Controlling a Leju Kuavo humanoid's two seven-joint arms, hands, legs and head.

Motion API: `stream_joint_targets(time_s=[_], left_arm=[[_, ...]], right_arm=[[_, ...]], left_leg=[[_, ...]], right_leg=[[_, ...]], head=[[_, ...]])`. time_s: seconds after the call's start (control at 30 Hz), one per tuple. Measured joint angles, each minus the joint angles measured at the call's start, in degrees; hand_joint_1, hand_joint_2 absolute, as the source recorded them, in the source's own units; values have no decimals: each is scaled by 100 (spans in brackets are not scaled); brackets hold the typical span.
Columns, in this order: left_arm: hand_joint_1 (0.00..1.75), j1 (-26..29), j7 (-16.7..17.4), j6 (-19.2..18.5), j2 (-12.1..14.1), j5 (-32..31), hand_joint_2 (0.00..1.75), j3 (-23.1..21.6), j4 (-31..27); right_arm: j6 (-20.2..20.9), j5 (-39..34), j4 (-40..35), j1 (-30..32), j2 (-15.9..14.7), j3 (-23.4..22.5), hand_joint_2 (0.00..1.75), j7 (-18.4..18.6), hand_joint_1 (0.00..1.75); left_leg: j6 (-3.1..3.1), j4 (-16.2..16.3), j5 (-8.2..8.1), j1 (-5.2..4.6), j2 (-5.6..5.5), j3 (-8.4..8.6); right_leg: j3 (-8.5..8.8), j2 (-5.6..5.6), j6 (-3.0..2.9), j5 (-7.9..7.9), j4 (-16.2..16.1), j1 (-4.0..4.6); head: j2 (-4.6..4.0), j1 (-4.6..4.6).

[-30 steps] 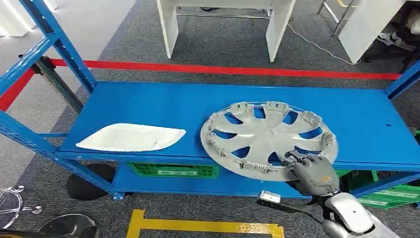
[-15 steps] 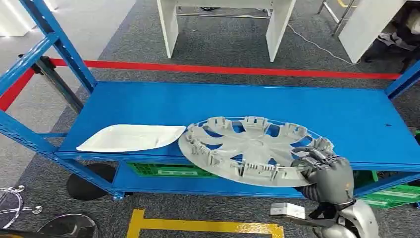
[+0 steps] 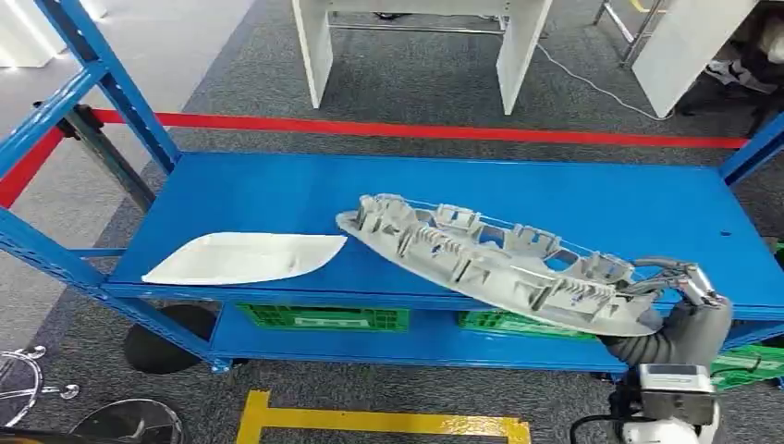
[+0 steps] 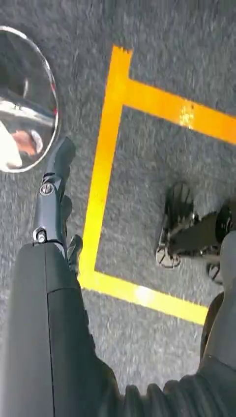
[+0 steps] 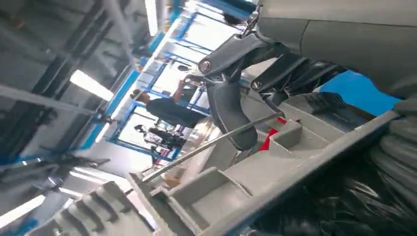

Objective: Take the parts from the cabinet and place them on the table.

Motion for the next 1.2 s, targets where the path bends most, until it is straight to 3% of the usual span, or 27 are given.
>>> stream_joint_targets(time_s=[0.17,0.47,0.5,0.53,0.7,1.1,1.2], left_arm=[[0,41,-188,-549,-11,-13,0,0,0],[0,55,-218,-586,-11,-13,0,0,0],[0,56,-219,-587,-11,-13,175,0,0],[0,58,-221,-593,-11,-13,0,0,0],[0,78,-542,-549,-31,-107,0,0,0],[0,78,-557,-510,-42,-87,0,0,2],[0,78,-494,-442,-48,-53,0,0,4]], right_arm=[[252,-394,-88,57,160,-177,175,-210,175],[265,-425,-101,81,188,-197,175,-226,175],[265,-427,-103,82,188,-199,175,-226,175],[267,-427,-105,84,197,-208,175,-228,175],[372,-635,-162,236,370,-437,175,-306,175],[376,-635,-193,282,418,-459,175,-317,175],[403,-632,-210,307,452,-459,175,-326,175]], left_leg=[[0,0,0,0,0,0],[0,0,0,0,0,-1],[0,0,0,0,0,-1],[0,0,0,0,0,0],[0,0,0,0,0,-1],[0,1,0,0,0,0],[24,46,-19,-29,-3,-13]], right_leg=[[-1,1,0,0,0,0],[-1,1,0,0,0,0],[-1,1,0,0,0,0],[-1,1,0,0,0,0],[-1,1,0,0,0,0],[-1,0,0,1,0,0],[-3,-2,20,11,-10,-18]], head=[[0,0],[0,0],[0,0],[0,0],[0,0],[0,0],[0,-5]])
